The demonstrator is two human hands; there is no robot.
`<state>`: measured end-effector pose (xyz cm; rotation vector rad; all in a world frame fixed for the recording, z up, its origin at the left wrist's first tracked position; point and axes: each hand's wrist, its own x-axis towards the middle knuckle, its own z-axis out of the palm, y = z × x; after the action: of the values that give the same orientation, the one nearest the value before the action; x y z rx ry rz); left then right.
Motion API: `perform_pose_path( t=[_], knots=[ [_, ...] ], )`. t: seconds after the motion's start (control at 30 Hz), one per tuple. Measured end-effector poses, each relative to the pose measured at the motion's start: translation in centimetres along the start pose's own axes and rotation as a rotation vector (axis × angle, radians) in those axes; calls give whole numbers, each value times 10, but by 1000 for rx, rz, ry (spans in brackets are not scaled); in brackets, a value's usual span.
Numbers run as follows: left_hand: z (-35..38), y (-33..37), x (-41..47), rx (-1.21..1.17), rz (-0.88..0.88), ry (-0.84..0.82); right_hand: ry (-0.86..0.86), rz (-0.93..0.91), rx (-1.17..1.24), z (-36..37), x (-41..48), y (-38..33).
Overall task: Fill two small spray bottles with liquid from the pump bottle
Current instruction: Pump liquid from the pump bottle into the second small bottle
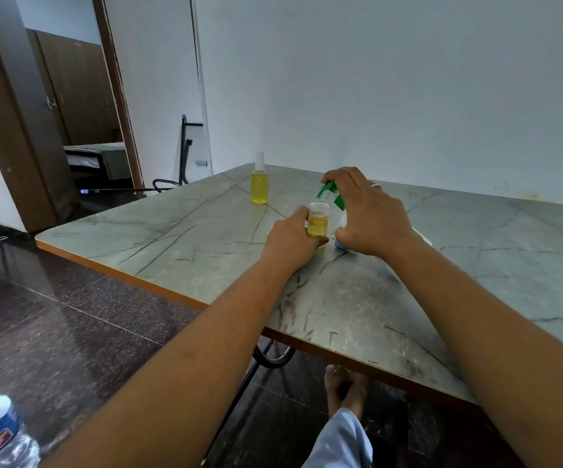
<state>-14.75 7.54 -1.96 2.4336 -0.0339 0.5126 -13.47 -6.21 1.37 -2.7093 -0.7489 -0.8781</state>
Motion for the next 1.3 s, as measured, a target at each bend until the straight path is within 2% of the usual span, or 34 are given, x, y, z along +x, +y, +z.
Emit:
perform_pose_path(
  t=[0.23, 0.57, 1.07, 1.3],
  knots=[
    [-2, -1, -1, -28, -2, -6, -23, -4, -77, 1, -2, 0],
    [-3, 2, -3, 9, -11, -19, 11, 13, -4, -1, 1, 0],
    [-4, 0, -2, -6, -4, -10, -4, 0, -117, 2, -1, -1],
    [-3, 1, -2, -1, -1, -13, -3, 1, -76, 0, -2, 0]
  ],
)
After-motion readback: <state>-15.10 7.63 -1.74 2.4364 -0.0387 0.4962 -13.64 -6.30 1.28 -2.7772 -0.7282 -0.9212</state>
